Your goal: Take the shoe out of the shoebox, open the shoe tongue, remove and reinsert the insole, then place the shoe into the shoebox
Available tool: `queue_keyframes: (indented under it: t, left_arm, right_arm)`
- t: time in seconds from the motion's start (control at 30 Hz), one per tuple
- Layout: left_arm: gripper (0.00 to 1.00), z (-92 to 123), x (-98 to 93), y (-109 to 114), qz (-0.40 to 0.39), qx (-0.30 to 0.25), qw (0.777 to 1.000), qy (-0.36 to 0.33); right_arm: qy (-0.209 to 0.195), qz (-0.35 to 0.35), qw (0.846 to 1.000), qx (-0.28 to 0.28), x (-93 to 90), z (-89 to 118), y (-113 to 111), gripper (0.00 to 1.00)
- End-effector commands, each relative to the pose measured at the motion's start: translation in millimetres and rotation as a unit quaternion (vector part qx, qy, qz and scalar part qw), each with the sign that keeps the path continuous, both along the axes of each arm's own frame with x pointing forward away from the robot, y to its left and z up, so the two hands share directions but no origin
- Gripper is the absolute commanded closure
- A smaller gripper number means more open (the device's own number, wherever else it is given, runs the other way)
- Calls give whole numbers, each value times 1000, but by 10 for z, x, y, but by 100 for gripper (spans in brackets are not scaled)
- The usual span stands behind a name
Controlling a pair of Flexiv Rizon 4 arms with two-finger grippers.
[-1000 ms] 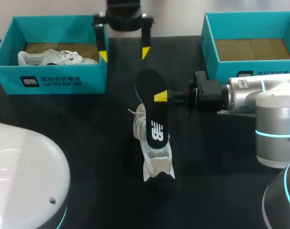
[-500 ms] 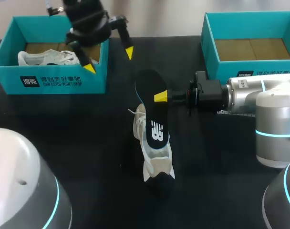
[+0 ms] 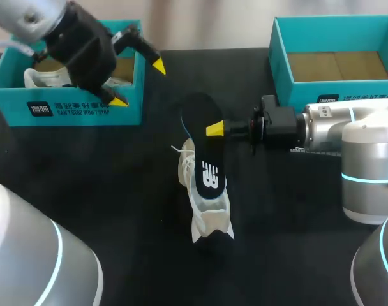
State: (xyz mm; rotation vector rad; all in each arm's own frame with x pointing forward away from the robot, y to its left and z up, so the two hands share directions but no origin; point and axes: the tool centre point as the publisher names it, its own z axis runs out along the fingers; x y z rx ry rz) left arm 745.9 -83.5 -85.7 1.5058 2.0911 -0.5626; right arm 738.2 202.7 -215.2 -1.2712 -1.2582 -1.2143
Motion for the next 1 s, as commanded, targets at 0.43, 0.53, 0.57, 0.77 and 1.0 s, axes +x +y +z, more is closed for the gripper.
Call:
queue_keyframes:
  t: [0.43,0.53,0.57,0.77,1.0]
  left_arm:
    - [0,-278,-66,147,-39,-489,868,-69]
    - [0,-362,-103,93,-27,-503,858,-97]
    - [0,-394,-115,68,-24,-510,855,-95]
    - [0,-416,-119,55,-15,-506,860,-61]
    - [0,-416,-119,55,-15,-506,860,-61]
  right_arm:
    - [0,-1,1000,-1,-3,-5,19,100]
    - [0,-1,1000,-1,-3,-5,19,100]
    - [0,-1,1000,-1,-3,-5,19,100]
    - [0,-1,1000,-1,-3,-5,19,100]
    - [0,-1,1000,-1,-3,-5,19,100]
